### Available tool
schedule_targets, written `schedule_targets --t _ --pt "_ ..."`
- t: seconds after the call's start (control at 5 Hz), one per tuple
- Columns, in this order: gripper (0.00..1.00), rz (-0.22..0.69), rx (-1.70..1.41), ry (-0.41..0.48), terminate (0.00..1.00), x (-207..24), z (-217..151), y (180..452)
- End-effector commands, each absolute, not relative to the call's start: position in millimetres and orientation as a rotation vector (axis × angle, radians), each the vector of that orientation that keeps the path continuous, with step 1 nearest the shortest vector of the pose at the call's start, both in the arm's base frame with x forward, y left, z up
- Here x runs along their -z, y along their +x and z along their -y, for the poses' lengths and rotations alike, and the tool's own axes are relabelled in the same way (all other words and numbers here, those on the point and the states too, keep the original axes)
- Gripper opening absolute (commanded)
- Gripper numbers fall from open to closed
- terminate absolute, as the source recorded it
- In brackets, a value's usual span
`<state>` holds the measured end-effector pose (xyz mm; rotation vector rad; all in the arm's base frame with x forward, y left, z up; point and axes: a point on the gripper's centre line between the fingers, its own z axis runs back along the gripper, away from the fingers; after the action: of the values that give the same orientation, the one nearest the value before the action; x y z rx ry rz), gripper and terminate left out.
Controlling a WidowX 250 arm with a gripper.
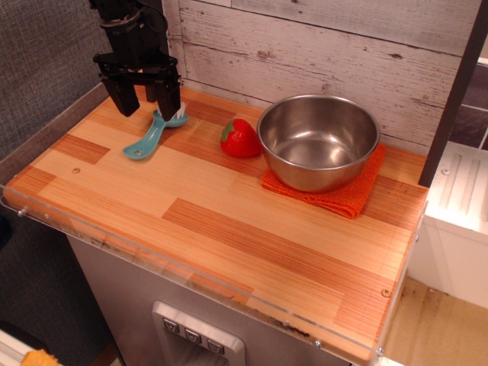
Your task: Move the blue brush below the pot in the table.
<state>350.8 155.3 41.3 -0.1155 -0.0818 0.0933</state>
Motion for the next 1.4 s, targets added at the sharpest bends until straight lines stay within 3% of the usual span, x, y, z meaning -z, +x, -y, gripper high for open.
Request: schedule_targets --t 0.0,0.4,0.6,1.0,1.2 --pt "1.00 0.083 -0.034 -0.095 0.00 -26.4 -152.6 352.7" --pt "1.00 0.013 -0.031 -0.096 0.00 8.9 -154.1 350.1" --pt "0.00 0.013 -0.019 -0.085 0.00 7.7 -155.3 347.7" --pt "0.00 0.026 0.010 -0.115 0.00 0.6 -153.0 341.2" --pt "0.00 0.062 -0.033 -0.149 0.00 -33.5 -147.0 334.6"
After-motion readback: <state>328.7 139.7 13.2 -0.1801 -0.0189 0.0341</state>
